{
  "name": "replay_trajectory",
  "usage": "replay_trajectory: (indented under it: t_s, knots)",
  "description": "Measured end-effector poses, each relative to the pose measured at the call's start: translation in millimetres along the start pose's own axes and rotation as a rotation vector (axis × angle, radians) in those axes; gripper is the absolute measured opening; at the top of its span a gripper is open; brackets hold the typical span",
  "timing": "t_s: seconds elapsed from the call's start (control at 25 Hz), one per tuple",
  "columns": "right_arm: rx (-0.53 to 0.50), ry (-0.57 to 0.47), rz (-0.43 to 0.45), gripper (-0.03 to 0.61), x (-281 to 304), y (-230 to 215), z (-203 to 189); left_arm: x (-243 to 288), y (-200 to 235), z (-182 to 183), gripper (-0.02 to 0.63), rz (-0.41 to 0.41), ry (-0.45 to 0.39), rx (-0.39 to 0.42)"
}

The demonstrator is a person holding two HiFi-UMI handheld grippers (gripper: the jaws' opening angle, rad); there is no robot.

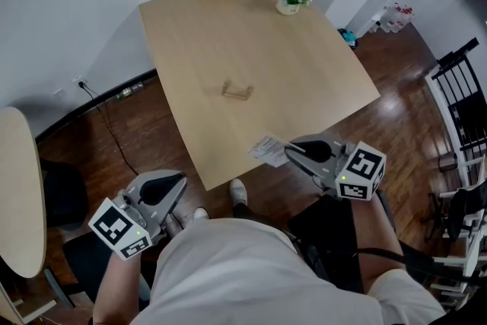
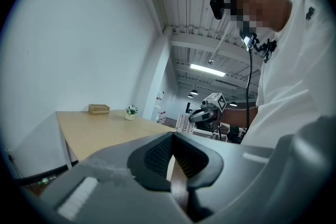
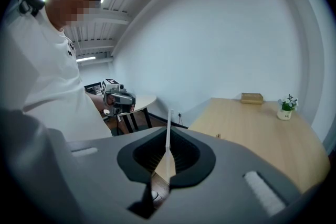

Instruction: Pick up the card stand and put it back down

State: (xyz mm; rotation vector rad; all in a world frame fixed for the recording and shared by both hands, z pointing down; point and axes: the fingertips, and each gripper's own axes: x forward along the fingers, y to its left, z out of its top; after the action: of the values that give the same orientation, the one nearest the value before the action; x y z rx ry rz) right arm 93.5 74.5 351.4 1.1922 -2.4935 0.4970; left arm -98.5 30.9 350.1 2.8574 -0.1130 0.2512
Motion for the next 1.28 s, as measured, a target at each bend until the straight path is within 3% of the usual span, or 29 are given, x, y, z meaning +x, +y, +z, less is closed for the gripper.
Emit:
replay_trajectory:
  t_s: [0.52,1.28]
  knots:
    - [-0.027,-0.01,0.002,0.02,4,-28,8,3,2,1,0.002,0.026,-0.001,-0.007]
    - [-0.077,0.047,0.104,0.02,81,-164,12,17,27,10,0.002,0.252,-0.023,-0.075]
